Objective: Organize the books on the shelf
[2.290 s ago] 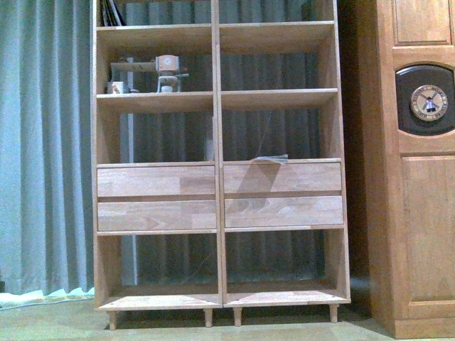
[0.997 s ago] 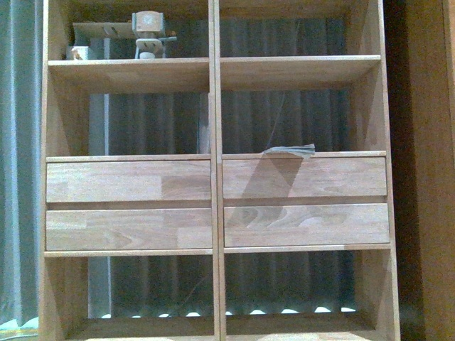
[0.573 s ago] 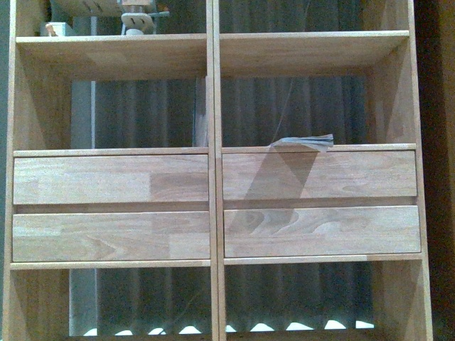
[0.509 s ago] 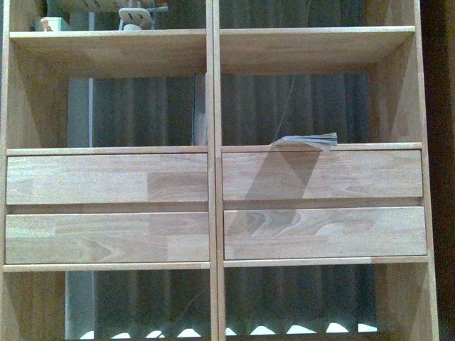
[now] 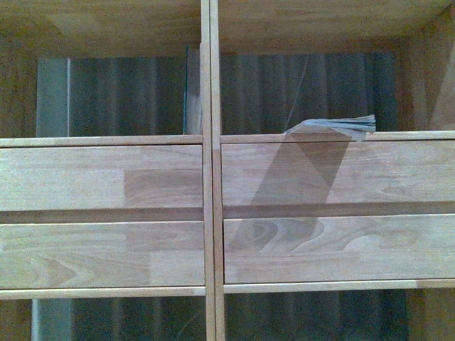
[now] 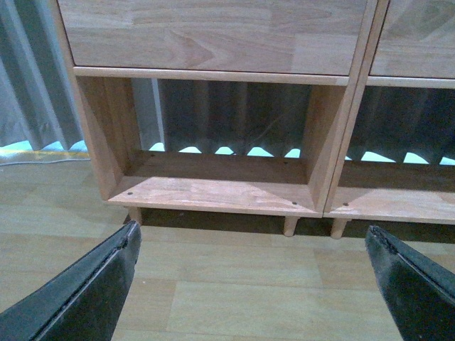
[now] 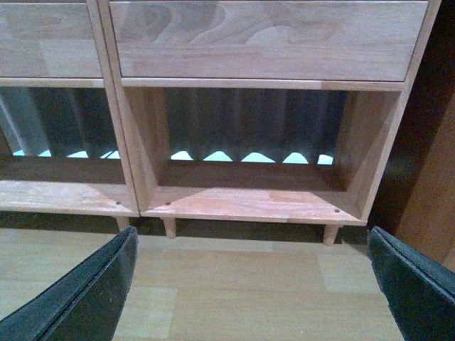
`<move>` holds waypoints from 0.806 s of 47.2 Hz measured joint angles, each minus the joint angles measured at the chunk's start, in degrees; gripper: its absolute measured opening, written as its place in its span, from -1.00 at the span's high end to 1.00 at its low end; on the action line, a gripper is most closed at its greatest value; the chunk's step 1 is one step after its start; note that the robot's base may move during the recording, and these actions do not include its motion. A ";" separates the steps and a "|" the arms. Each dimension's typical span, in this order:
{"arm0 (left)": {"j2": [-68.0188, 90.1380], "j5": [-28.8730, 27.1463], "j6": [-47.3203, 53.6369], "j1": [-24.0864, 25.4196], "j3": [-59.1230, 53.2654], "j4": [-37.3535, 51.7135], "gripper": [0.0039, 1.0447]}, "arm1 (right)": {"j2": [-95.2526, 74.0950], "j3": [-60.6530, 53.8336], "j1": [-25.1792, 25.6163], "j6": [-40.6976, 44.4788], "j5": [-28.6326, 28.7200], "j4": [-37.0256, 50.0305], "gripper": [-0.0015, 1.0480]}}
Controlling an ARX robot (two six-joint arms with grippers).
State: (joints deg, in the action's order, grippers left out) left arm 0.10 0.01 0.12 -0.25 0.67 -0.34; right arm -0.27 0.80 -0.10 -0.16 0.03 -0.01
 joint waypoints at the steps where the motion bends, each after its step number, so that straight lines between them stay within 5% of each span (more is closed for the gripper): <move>1: 0.00 0.00 0.00 0.00 0.00 0.02 -0.86 | 0.00 0.00 0.00 0.00 0.02 0.00 -0.86; 38: 0.00 -0.02 0.00 0.00 0.00 0.00 -0.86 | 0.00 0.00 0.00 0.00 0.00 0.00 -0.86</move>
State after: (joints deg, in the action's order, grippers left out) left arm 0.10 -0.01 0.12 -0.25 0.67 -0.34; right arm -0.27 0.80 -0.10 -0.16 0.03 -0.01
